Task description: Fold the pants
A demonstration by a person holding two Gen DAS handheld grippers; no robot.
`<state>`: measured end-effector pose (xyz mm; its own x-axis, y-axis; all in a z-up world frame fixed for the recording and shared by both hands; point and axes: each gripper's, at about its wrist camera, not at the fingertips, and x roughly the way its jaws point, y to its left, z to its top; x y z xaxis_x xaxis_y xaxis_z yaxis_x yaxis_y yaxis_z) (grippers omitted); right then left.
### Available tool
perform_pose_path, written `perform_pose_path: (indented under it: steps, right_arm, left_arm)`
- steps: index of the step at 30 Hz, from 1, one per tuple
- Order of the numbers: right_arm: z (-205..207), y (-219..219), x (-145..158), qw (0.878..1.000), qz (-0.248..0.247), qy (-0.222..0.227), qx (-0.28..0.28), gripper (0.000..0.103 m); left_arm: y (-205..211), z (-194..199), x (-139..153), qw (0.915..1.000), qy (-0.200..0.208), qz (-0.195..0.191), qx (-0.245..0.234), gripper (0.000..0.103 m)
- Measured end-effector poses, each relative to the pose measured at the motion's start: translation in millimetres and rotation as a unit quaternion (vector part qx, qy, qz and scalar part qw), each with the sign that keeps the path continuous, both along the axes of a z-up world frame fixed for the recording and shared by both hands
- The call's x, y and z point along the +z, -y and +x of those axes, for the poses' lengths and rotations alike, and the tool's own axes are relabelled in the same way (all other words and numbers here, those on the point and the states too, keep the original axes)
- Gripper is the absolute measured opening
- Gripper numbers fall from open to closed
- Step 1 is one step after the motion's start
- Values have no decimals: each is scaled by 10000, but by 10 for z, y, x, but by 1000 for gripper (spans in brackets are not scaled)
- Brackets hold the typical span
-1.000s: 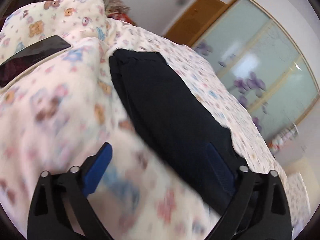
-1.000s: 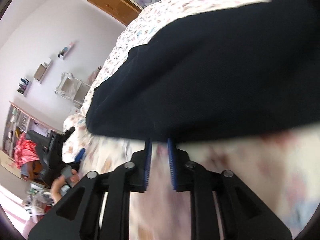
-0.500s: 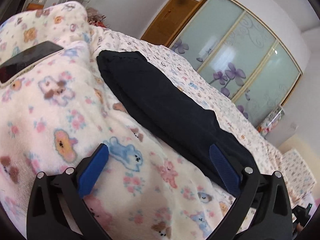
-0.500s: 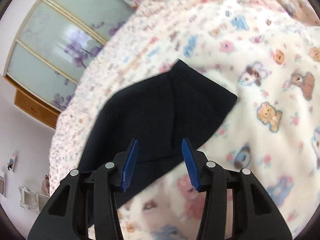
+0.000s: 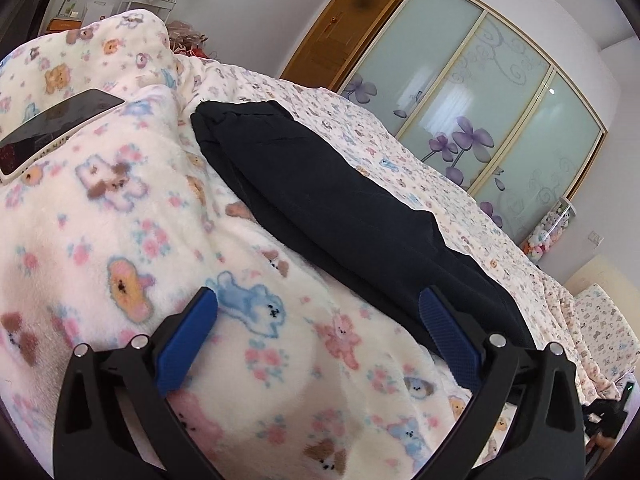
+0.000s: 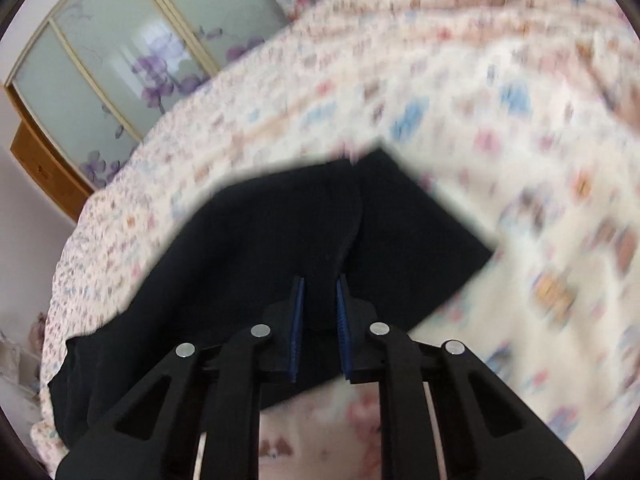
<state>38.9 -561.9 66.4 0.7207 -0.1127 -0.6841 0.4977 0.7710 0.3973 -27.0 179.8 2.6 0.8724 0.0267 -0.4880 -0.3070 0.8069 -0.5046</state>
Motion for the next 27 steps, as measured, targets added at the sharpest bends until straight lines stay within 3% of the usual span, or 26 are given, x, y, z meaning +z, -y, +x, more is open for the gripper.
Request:
perform_pose_path:
  steps: [3, 7, 9, 10, 12, 14, 16, 17, 18, 20, 23, 25, 27]
  right_arm:
    - [-5, 127, 372, 9973, -529, 403, -299, 15]
    - [-48, 351, 568, 9942, -674, 625, -552, 15]
    - [-77, 408, 419, 9942, -832, 314, -606, 15]
    - [-48, 442, 234, 9949, -803, -49, -608, 15]
    - [32, 499, -108, 9941, -592, -733, -546, 17]
    - [-39, 574, -338, 9937, -257, -929, -564, 20]
    - [-155, 598, -323, 9927, -198, -1005, -632, 43]
    - [-196, 613, -283, 9918, -231, -1059, -683, 48]
    - [-260, 633, -201, 9912, -273, -1036, -776, 53]
    - [-403, 615, 42, 9921, -476, -628, -981, 53]
    - [-288, 422, 360, 9914, -1161, -161, -575, 53]
    - [58, 291, 406, 9861, -1597, -464, 4, 53]
    - [338, 246, 343, 9850, -1551, -663, 371, 53]
  left_arm:
    - [22, 4, 0, 10000, 9, -18, 0, 101]
    - [28, 14, -7, 10000, -8, -5, 4, 101]
    - [31, 17, -15, 10000, -22, 4, 4, 101]
    - [33, 16, -17, 10000, -22, 2, 3, 101]
    - [36, 14, -18, 10000, -9, -14, -2, 101]
    - [39, 10, -14, 10000, -1, -27, -14, 101]
    - [41, 3, -18, 10000, 1, -24, -28, 101]
    - [46, -1, -18, 10000, 1, -18, -34, 101]
    - [48, -3, -19, 10000, 1, -11, -38, 101]
    - [55, -10, -19, 10000, -1, -2, -32, 101]
    - [76, -8, -18, 10000, -24, 44, -20, 101]
    - [86, -6, -17, 10000, -37, 61, -24, 101]
    - [90, -12, -15, 10000, -31, 53, -25, 101]
